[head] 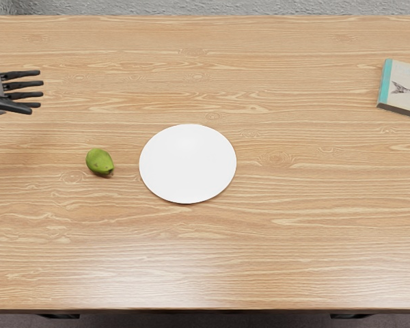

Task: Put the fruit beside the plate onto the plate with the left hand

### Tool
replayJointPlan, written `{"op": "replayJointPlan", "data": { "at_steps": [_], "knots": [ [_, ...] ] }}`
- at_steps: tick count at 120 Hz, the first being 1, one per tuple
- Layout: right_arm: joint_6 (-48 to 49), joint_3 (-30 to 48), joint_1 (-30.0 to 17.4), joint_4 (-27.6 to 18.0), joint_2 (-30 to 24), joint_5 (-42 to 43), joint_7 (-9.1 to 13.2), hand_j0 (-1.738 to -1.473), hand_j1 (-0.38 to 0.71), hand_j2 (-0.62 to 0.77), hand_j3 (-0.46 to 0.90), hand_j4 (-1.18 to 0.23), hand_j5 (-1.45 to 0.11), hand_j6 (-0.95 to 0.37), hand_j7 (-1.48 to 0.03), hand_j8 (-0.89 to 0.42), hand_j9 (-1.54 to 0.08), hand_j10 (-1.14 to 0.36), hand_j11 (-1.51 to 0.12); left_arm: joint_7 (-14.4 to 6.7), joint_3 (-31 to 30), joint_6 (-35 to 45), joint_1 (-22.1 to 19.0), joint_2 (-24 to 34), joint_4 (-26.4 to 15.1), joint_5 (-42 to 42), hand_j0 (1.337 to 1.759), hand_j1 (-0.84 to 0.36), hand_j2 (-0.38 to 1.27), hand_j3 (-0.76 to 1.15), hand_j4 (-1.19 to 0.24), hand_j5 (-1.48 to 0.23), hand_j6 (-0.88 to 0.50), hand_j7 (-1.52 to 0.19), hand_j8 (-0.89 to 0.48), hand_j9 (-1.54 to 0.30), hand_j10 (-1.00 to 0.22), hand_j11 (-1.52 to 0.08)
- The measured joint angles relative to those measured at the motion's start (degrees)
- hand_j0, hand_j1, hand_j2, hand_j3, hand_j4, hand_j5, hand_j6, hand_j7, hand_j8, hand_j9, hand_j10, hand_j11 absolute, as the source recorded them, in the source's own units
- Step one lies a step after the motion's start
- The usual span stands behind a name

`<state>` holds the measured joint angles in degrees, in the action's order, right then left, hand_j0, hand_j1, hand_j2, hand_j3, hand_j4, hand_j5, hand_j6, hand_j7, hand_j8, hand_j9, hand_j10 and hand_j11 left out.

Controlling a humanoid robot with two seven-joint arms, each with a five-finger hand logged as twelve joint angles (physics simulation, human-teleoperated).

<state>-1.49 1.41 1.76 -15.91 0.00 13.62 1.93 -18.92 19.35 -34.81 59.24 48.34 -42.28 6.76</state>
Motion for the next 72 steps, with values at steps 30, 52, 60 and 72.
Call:
{"op": "replayJointPlan", "data": {
  "at_steps": [30,52,60,72],
  "knots": [
    [0.0,0.0,0.0,0.0,0.0,0.0,0.0,-1.658,-0.35,0.00,0.00,0.00,0.00,0.00,0.00,0.00,0.00,0.00,0.00,-8.2,-0.2,-0.2,4.4,-6.9,0.0,-5.9,1.658,0.29,0.01,0.00,-0.05,-0.06,-0.05,-0.06,-0.05,-0.06,-0.05,-0.06],
    [0.0,0.0,0.0,0.0,0.0,0.0,0.0,-1.658,-0.35,0.00,0.00,0.00,0.00,0.00,0.00,0.00,0.00,0.00,0.00,-11.8,-0.2,-0.2,12.2,-12.1,-1.0,-28.4,1.658,0.27,0.01,0.00,-0.07,-0.09,-0.07,-0.09,-0.07,-0.09,-0.07,-0.09],
    [0.0,0.0,0.0,0.0,0.0,0.0,0.0,-1.658,-0.35,0.00,0.00,0.00,0.00,0.00,0.00,0.00,0.00,0.00,0.00,-12.2,-0.1,-0.2,12.9,-12.1,-4.3,-36.2,1.658,0.26,0.02,0.00,-0.08,-0.10,-0.08,-0.10,-0.08,-0.10,-0.08,-0.10],
    [0.0,0.0,0.0,0.0,0.0,0.0,0.0,-1.658,-0.35,0.00,0.00,0.00,0.00,0.00,0.00,0.00,0.00,0.00,0.00,-12.5,-0.1,-0.2,12.3,-12.1,-11.0,-47.1,1.658,0.25,0.02,0.00,-0.09,-0.11,-0.09,-0.11,-0.09,-0.11,-0.09,-0.11]
  ]
}}
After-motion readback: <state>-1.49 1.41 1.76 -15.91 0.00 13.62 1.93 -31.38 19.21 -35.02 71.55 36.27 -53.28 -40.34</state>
